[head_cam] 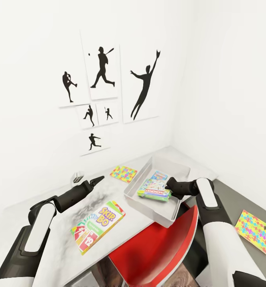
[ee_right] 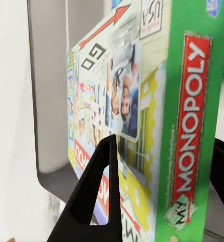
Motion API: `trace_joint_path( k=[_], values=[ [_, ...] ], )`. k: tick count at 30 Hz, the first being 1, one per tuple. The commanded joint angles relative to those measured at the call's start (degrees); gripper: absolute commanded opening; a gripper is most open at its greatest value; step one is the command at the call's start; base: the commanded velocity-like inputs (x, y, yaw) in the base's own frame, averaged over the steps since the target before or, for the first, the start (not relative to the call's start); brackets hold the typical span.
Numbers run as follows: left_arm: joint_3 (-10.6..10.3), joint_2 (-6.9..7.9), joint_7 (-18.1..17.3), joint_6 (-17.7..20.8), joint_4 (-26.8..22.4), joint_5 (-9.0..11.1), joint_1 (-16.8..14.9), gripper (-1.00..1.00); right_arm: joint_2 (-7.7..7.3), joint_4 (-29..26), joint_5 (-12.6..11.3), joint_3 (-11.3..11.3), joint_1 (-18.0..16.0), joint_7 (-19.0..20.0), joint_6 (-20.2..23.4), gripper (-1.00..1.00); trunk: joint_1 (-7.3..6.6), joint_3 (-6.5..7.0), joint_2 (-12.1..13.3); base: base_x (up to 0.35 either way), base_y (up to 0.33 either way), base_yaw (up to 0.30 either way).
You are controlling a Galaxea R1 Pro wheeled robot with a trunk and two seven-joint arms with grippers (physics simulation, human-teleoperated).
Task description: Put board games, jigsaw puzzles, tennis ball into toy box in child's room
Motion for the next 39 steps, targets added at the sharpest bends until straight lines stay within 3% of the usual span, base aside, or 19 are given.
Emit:
trace_joint_path(
  k=[1,13,39],
  values=[
    [0.09,-0.01,-0.22,0.39,-0.01,-0.04,-0.06,1.00,0.14,-0.05,-0.53,-0.17,-0.10,-0.57,0.13,-1.00,0.03,-0.22,-0.13,0.000,0.000,0.000],
    [0.09,-0.06,-0.22,0.77,-0.01,-0.08,-0.09,1.00,0.61,-0.07,-0.50,-0.10,-0.23,-0.56,0.09,-1.00,0.03,-1.26,-0.13,0.000,0.000,0.000],
    [0.09,-0.09,-0.39,2.27,-0.12,0.45,-0.27,1.00,0.52,-0.14,-0.44,-0.10,-2.37,-0.51,-0.11,-1.00,0.03,-2.16,-0.13,0.000,0.000,0.000]
  ],
)
